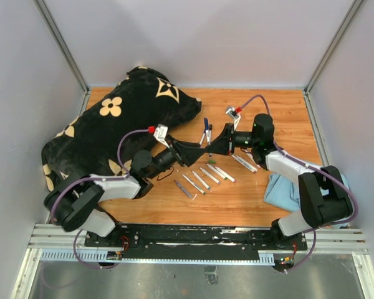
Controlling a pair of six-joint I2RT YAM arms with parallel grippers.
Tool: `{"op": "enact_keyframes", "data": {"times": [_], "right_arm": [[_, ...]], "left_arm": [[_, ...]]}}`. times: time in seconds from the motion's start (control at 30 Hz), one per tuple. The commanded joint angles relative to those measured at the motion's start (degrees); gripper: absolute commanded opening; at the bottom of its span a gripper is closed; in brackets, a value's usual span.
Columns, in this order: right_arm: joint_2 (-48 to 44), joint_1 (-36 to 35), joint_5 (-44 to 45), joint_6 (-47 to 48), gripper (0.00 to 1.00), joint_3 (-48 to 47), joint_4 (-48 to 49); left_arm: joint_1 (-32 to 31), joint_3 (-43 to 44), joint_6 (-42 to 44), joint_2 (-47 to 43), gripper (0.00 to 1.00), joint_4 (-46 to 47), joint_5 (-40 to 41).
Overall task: Open the pen caps
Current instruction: Pick up the pen from the center of the board.
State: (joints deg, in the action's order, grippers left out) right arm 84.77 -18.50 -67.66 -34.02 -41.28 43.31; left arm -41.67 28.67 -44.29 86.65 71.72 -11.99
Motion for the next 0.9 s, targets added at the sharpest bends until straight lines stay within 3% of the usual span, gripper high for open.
{"op": "enact_keyframes", "data": {"times": [0.0, 0.13, 0.27, 0.53, 0.87], "right_arm": [[0.2, -0.1, -10.8, 16.1, 0.01, -7.6, -23.4], [1.0, 0.7, -15.3, 33.0, 0.01, -14.9, -45.8], [0.7, 0.9, -16.6, 36.6, 0.01, -16.0, -50.2], [-1.3, 1.0, -15.3, 38.2, 0.03, -15.3, -51.9], [-0.9, 1.0, -16.4, 39.8, 0.03, -15.6, -53.7]], "left_arm": [[-0.3, -6.0, 6.5, -12.3, 0.69, -1.2, 0.6], [0.6, -10.8, 11.9, -22.5, 0.84, -8.3, -0.8], [1.5, -15.7, 14.2, -31.3, 0.99, -11.1, -1.2], [4.0, -18.3, 12.4, -39.3, 0.99, -13.0, -4.6], [7.7, -21.2, 4.0, -35.2, 0.99, 1.4, -12.1]]}}
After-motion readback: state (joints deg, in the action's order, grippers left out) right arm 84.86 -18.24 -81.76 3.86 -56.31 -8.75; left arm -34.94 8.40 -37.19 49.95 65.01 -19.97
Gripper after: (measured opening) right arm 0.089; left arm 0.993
